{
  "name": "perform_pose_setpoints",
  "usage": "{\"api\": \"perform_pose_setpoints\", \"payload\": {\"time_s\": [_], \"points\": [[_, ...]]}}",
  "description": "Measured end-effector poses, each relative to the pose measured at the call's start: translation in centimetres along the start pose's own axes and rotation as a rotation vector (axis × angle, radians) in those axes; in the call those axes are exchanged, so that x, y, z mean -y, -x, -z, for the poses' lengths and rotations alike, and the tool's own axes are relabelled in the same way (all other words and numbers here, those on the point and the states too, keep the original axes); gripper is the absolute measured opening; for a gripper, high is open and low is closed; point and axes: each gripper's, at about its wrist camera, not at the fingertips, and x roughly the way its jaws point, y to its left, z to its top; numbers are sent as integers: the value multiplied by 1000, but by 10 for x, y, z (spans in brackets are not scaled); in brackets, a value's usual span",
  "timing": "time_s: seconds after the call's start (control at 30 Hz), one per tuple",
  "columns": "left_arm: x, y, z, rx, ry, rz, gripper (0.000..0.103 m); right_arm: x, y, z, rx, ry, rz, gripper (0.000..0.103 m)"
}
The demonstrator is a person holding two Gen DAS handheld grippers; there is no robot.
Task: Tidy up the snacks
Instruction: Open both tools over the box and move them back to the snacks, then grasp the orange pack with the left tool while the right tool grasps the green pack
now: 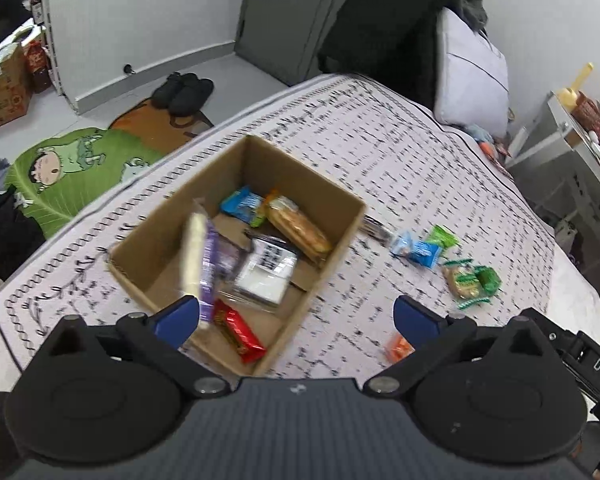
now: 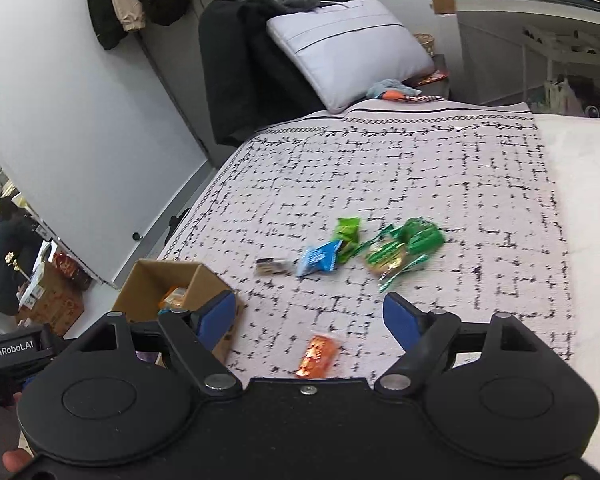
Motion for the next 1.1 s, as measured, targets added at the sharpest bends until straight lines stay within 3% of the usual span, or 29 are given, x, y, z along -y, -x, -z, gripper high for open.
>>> {"api": "perform_pose_setpoints", "payload": {"time_s": [0.57, 0.9, 1.1], "points": [[74, -33, 20, -32, -102, 54, 102, 59, -9, -10, -9, -90, 14, 82], [97, -56, 32, -38, -116, 51, 100, 79, -16, -10, -35, -94, 27, 91], [107, -73, 39, -72, -122, 56, 92, 89, -23, -9, -49, -91, 23, 95]]}}
